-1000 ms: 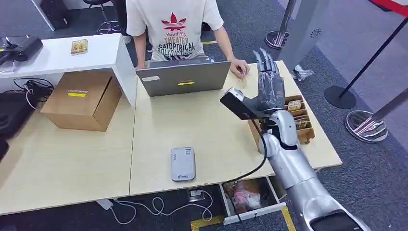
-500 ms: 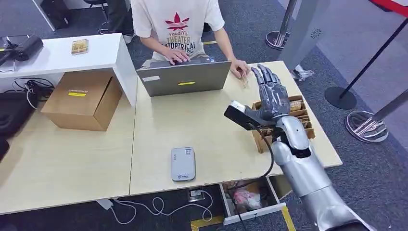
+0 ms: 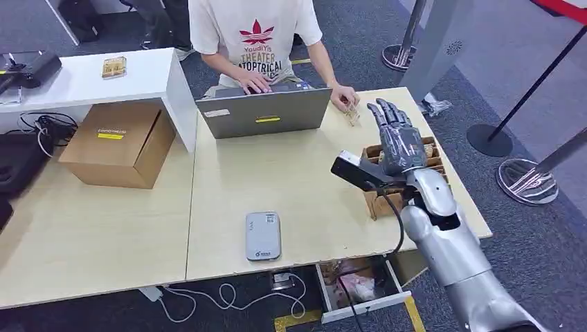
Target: Pass the card to the sensor for recognition and then transmit it.
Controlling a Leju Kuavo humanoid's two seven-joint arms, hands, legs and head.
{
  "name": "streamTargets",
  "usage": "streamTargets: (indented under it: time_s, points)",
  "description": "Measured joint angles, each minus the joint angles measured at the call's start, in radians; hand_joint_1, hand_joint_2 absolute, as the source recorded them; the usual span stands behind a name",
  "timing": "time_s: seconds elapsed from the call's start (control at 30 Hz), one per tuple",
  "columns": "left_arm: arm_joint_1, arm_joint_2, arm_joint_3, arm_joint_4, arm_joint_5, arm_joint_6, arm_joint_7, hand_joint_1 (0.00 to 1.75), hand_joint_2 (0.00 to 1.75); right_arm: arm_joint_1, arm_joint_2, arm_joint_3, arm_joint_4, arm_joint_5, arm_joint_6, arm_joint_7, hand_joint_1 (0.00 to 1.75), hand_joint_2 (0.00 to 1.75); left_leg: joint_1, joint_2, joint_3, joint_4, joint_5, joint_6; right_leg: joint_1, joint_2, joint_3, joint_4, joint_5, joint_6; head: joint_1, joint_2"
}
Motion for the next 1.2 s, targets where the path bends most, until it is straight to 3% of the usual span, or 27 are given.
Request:
streamTargets:
  time_s: [0.37,0.63,0.73,0.77,0.8,0.83,0.93,1.0,1.13,1.2]
  points:
    - [0.000,0.001,0.000,0.000,0.000,0.000,0.000,0.00,0.00,0.002,-0.005,-0.001,-0.005,0.000,0.000,0.000,0.02,1.75,0.000,0.000,0.000,0.000,0.000,0.000,0.000,0.000,0.000,0.000,0.000,0.000,0.000,0.000]
    - [0.000,0.002,0.000,0.000,-0.006,0.000,-0.002,0.00,0.00,0.006,-0.015,-0.004,-0.005,0.000,0.006,0.000,0.14,1.75,0.000,0.000,0.000,0.000,0.000,0.000,0.000,0.000,0.000,0.000,0.000,0.000,0.000,0.000]
    - [0.001,0.002,-0.001,0.000,-0.013,0.000,-0.002,0.00,0.00,0.020,-0.034,-0.014,-0.009,-0.001,0.008,0.002,0.37,1.75,0.000,-0.001,0.000,0.000,0.000,0.000,0.000,0.000,0.000,0.000,0.000,0.000,0.000,0.000]
    - [0.001,0.002,-0.001,0.000,-0.014,-0.001,-0.002,0.00,0.00,0.025,-0.040,-0.022,-0.009,-0.003,0.012,0.002,0.54,1.75,0.000,-0.001,0.000,0.000,0.000,0.000,0.000,0.000,0.000,0.000,0.000,0.000,0.000,0.000]
    - [0.000,0.002,-0.001,0.000,-0.014,-0.002,-0.002,0.00,0.00,0.029,-0.044,-0.026,-0.009,-0.003,0.017,0.002,0.56,1.75,0.000,0.000,0.000,0.000,0.000,0.000,0.000,0.000,0.000,0.000,0.000,0.000,0.000,0.000]
    - [0.000,0.002,-0.001,0.000,-0.013,-0.002,-0.002,0.00,0.00,0.032,-0.047,-0.029,-0.010,-0.003,0.023,0.001,0.94,1.75,0.000,0.000,0.000,0.000,0.000,0.000,0.000,0.000,0.000,0.000,0.000,0.000,0.000,0.000]
    - [0.000,0.002,-0.001,0.000,0.000,0.000,0.002,0.00,0.00,0.031,-0.051,-0.031,-0.008,0.003,0.050,-0.009,1.29,1.75,0.000,0.000,-0.001,0.000,0.000,0.000,0.000,0.000,0.000,0.000,0.000,0.000,0.000,0.000]
    - [0.001,0.002,-0.001,0.000,0.011,0.003,0.006,0.00,0.00,0.024,-0.051,-0.028,0.000,0.009,0.070,-0.013,1.34,1.75,0.000,0.000,-0.001,0.000,0.000,0.000,0.000,0.000,0.000,0.000,0.000,0.000,0.000,0.000]
    - [0.002,0.002,-0.001,0.000,0.016,0.004,0.006,0.00,0.00,0.014,-0.051,-0.024,0.016,0.010,0.079,-0.014,1.29,1.75,0.000,0.000,0.000,0.000,0.000,0.000,0.000,0.000,0.000,0.000,0.000,0.000,0.000,0.000]
    - [0.003,0.002,-0.001,0.000,0.018,0.004,0.006,0.00,0.00,0.015,-0.054,-0.024,0.021,0.010,0.080,-0.014,1.17,1.75,0.000,0.000,0.000,0.000,0.000,0.000,0.000,0.000,0.000,0.000,0.000,0.000,0.000,0.000]
